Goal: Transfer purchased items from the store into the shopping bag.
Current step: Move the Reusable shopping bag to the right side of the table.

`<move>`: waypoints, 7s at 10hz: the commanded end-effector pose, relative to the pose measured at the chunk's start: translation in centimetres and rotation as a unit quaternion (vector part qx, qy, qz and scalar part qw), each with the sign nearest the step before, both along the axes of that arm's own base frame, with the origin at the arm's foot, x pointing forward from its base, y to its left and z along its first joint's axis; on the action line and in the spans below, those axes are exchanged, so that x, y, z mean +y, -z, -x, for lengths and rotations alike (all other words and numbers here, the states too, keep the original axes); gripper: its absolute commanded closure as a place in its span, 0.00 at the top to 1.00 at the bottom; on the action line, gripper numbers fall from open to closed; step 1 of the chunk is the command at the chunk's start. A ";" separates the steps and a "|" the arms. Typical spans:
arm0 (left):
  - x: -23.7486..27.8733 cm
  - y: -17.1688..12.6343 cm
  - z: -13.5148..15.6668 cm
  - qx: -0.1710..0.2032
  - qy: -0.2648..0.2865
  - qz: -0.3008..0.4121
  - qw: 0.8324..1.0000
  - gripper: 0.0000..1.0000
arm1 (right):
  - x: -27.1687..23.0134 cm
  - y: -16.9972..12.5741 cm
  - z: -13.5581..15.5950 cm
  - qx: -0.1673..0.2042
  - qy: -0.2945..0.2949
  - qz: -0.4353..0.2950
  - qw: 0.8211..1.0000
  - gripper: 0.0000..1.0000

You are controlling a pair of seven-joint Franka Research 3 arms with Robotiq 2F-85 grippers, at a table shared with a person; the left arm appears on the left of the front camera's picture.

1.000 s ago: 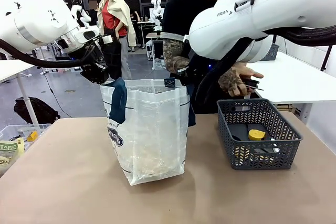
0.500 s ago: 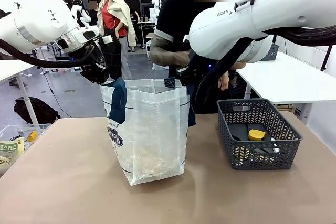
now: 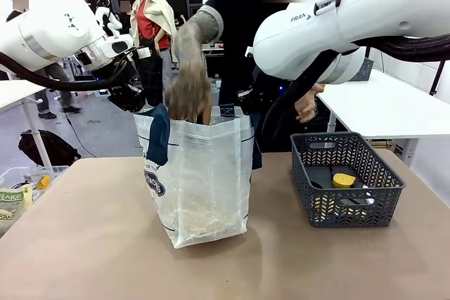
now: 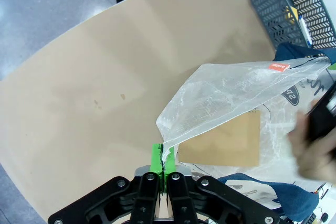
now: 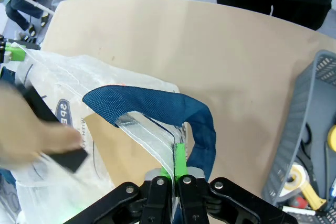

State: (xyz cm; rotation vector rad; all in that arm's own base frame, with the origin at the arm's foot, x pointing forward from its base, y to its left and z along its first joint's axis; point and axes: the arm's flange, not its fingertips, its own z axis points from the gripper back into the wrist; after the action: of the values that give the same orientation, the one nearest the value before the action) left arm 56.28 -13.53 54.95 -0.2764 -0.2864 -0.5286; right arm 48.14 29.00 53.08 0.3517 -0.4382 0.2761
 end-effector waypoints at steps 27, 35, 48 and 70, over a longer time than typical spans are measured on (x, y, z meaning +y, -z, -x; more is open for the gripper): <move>0.3 -0.2 0.1 0.001 -0.009 0.000 1.000 0.00 | -0.3 0.0 -0.1 0.001 0.000 -0.004 1.000 0.00; 0.3 -0.2 0.1 0.001 -0.009 0.000 1.000 0.00 | -0.3 0.0 -0.1 0.001 0.000 -0.004 1.000 0.00; 0.3 -0.2 0.1 0.001 -0.009 0.000 1.000 0.00 | -0.3 0.0 -0.1 0.001 0.000 -0.004 1.000 0.00; 0.3 -0.2 0.1 0.001 -0.009 0.000 1.000 0.00 | -0.3 0.0 -0.1 0.001 0.000 -0.004 1.000 0.00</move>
State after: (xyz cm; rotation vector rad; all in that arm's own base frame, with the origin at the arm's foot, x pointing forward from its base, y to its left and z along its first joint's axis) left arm 56.28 -13.55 54.89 -0.2765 -0.2852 -0.5289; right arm 48.14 29.02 53.04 0.3517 -0.4370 0.2763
